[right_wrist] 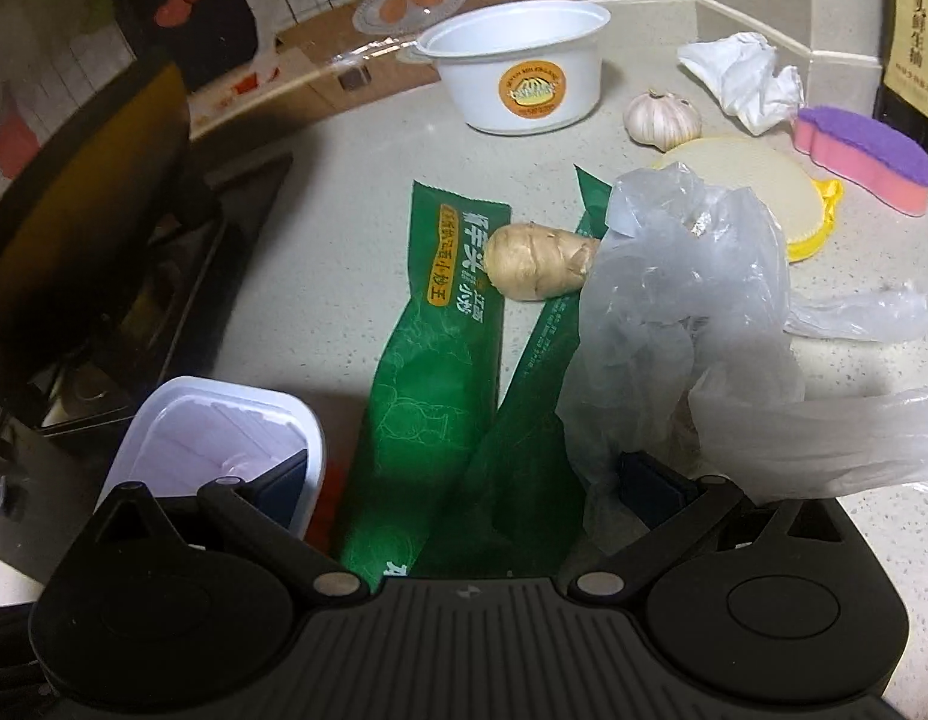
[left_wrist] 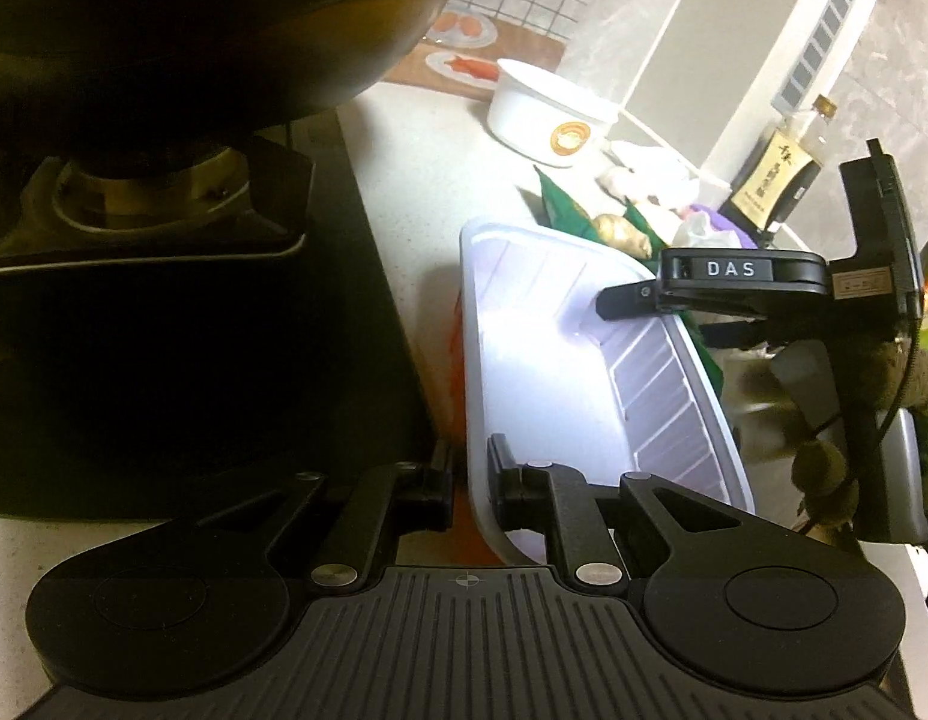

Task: Collect trash
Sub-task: 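Grasp a green snack packet with the right gripper and lift it while the left holds the foil tray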

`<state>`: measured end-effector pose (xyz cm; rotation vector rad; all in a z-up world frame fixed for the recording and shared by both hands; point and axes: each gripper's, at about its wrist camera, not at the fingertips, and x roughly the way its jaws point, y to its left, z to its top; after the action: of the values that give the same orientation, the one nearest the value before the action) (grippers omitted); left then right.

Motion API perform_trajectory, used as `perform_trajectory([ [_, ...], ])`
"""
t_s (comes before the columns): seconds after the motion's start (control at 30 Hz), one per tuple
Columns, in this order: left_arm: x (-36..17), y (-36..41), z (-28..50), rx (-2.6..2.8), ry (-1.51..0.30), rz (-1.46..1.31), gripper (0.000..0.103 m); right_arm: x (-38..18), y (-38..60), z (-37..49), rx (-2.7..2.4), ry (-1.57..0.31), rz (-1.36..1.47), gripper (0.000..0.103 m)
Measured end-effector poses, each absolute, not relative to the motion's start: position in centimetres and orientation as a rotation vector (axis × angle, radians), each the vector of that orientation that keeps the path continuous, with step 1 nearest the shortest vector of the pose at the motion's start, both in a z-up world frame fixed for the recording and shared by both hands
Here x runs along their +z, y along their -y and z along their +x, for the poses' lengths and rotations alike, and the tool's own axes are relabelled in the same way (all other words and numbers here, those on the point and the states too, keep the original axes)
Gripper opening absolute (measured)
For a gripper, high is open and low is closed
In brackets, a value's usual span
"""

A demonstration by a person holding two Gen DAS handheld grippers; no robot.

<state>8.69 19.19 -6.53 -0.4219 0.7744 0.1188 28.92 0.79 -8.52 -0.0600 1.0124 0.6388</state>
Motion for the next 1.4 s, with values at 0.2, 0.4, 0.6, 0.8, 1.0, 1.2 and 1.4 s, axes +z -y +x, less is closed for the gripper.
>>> perform_trajectory([
  [0.2,-6.7,-19.7,8.7,0.106,-0.772,-0.428,0.015,-8.7,-1.8,28.8,0.666,-1.03,-0.149,0.103],
  [0.4,-6.7,-20.0,8.6,0.101,-0.772,-0.438,0.014,-7.6,-1.8,27.5,0.681,-0.981,-0.138,0.096],
  [0.6,-6.7,-20.4,8.5,0.087,-0.76,-0.454,0.014,-3.3,-1.0,27.3,0.628,-0.751,-0.079,0.094],
  [0.8,-6.8,-20.6,8.0,0.081,-0.746,-0.451,0.014,-4.6,-3.4,29.7,0.628,-0.861,-0.068,0.054],
  [1.0,-6.6,-21.0,7.4,0.096,-0.755,-0.441,0.014,-6.4,-4.0,30.7,0.614,-0.943,-0.025,0.032],
  [1.2,-6.0,-21.3,7.2,0.103,-0.75,-0.43,0.014,-6.4,-1.9,30.6,0.528,-0.896,-0.072,0.029],
  [1.4,-5.5,-21.7,7.0,0.118,-0.715,-0.438,0.014,-5.6,-1.0,28.7,0.591,-0.841,-0.079,0.029],
])
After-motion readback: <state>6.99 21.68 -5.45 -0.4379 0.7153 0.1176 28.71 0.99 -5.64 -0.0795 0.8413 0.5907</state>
